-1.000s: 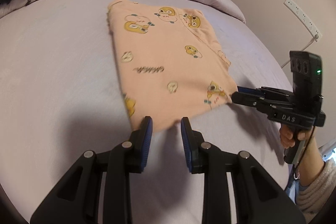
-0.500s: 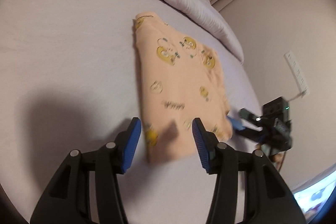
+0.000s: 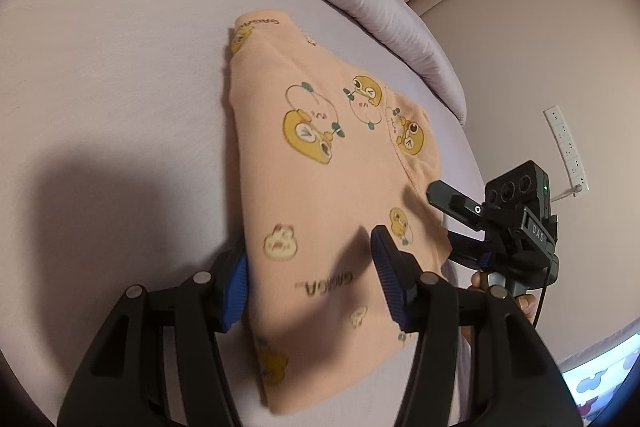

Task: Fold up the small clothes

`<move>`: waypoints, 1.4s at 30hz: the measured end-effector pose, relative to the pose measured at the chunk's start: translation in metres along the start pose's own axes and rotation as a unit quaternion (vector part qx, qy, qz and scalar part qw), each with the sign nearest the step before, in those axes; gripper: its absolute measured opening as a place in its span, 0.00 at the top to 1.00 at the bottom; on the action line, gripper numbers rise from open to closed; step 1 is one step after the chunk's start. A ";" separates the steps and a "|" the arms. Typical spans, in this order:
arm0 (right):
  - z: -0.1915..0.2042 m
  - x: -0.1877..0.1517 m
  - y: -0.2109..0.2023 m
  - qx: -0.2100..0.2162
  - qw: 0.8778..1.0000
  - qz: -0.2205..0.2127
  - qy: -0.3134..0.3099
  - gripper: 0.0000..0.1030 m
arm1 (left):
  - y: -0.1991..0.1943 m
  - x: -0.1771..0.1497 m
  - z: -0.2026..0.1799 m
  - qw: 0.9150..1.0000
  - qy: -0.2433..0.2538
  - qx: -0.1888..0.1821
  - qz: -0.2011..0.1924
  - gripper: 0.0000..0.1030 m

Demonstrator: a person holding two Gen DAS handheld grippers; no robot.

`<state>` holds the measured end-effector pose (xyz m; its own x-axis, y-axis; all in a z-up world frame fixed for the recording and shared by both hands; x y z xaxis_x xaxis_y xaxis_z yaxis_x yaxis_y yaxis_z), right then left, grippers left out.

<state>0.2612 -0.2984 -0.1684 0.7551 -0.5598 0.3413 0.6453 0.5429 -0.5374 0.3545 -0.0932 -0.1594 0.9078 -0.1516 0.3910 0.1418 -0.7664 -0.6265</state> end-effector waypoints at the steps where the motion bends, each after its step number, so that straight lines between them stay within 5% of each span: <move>1: 0.000 0.001 0.003 0.000 1.000 0.003 -0.001 0.36 | 0.001 0.002 -0.001 1.000 0.000 -0.001 0.000 0.46; 11: 0.005 0.015 0.022 -0.014 1.000 0.004 -0.018 0.36 | 0.020 0.015 -0.009 1.000 0.001 -0.002 -0.006 0.41; 16: 0.003 0.012 0.023 -0.054 0.997 -0.006 -0.050 0.61 | 0.018 0.010 -0.005 0.999 0.010 0.031 -0.012 0.60; 22: 0.011 0.005 0.017 -0.075 0.994 -0.025 -0.078 0.72 | 0.013 0.006 -0.008 0.998 0.018 0.062 -0.021 0.70; 42: 0.081 -0.078 -0.032 -0.067 0.985 -0.057 -0.149 0.74 | -0.047 -0.072 -0.053 0.989 0.091 0.102 -0.051 0.74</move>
<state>0.1909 -0.2213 -0.1155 0.6922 -0.3925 0.6056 0.7216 0.3884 -0.5730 0.2614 -0.0793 -0.1221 0.8015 -0.2046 0.5619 0.3217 -0.6447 -0.6935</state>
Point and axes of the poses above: each gripper's, at about its wrist camera, not at the fingertips, and y roughly the way its jaws point, z to its left, x to its top, the point moved 7 cm from there along y, roughly the way its jaws point, and after that the axes turned 2 degrees about z, right-handed, at the moved point
